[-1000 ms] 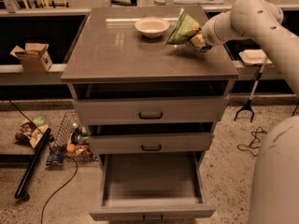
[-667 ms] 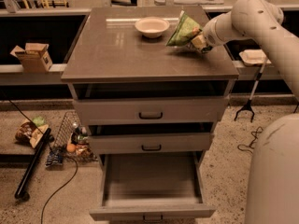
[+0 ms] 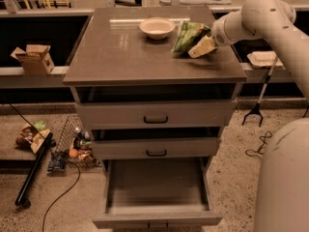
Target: Pick green jalapeno chip bag from bottom drawer and place on counter
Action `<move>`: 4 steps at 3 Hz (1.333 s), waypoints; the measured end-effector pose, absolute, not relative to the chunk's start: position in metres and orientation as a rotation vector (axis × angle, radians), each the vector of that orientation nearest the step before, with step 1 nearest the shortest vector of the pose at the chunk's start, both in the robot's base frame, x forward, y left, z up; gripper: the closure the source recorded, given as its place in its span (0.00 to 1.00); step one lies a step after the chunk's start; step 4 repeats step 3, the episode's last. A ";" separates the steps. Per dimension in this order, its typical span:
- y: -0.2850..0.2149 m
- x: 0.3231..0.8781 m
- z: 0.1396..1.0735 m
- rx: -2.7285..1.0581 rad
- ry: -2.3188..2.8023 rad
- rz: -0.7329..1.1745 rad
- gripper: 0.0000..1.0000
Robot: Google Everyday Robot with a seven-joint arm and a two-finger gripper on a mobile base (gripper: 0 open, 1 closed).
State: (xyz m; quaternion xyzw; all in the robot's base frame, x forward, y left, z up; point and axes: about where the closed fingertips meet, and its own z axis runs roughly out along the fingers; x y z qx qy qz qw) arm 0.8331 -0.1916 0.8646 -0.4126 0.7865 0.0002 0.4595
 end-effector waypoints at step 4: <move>-0.195 0.777 0.944 -1.069 1.798 -0.183 0.00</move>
Offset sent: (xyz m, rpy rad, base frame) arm -0.0495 0.0055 0.0747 -0.1298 -0.1277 0.0438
